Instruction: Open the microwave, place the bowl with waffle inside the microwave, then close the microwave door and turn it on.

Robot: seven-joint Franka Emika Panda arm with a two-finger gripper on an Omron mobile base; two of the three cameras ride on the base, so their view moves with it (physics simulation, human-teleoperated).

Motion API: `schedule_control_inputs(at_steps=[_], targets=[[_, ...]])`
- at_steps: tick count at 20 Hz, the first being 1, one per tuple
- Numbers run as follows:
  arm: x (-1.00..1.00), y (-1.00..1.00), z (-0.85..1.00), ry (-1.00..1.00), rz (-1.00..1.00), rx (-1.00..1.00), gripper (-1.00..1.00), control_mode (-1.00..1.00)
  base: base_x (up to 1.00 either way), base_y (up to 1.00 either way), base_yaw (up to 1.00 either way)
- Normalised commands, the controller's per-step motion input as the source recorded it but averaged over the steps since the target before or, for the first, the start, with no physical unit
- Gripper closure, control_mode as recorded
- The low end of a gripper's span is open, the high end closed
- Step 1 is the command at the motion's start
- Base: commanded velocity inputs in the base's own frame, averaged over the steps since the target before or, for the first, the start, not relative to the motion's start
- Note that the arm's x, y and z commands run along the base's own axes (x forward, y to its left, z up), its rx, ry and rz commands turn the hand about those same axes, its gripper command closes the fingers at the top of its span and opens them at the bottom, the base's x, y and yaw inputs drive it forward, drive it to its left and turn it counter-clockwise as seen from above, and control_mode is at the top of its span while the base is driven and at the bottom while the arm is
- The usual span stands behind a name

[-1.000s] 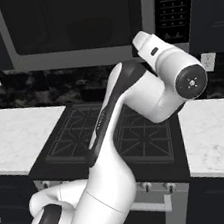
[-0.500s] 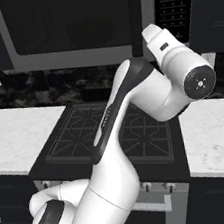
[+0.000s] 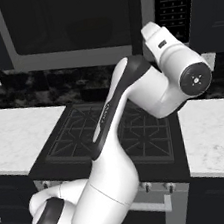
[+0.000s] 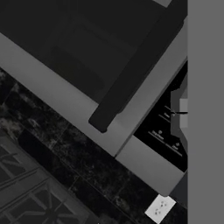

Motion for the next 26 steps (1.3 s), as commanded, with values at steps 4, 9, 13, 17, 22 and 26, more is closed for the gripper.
schedule_control_inputs(at_steps=[4, 9, 13, 17, 22, 26], targets=[[0.43, 0.00, 0.00, 0.00, 0.00, 0.01, 1.00, -1.00, 0.00, 0.00, 0.00], [0.27, -0.01, 0.00, 0.00, 0.00, 0.02, 1.00, -1.00, 0.00, 0.00, 0.00], [0.19, -0.14, -0.02, 0.00, 0.00, 0.02, 1.00, -1.00, 0.00, 0.00, 0.00], [0.21, -0.13, 0.00, 0.00, 0.00, 0.03, 1.00, -1.00, 0.00, 0.00, 0.00], [0.23, -0.10, 0.00, 0.00, 0.00, 0.03, 1.00, -1.00, 0.00, 0.00, 0.00], [0.19, -0.13, -0.06, 0.00, 0.00, 0.02, 1.00, -1.00, 0.00, 0.00, 0.00]])
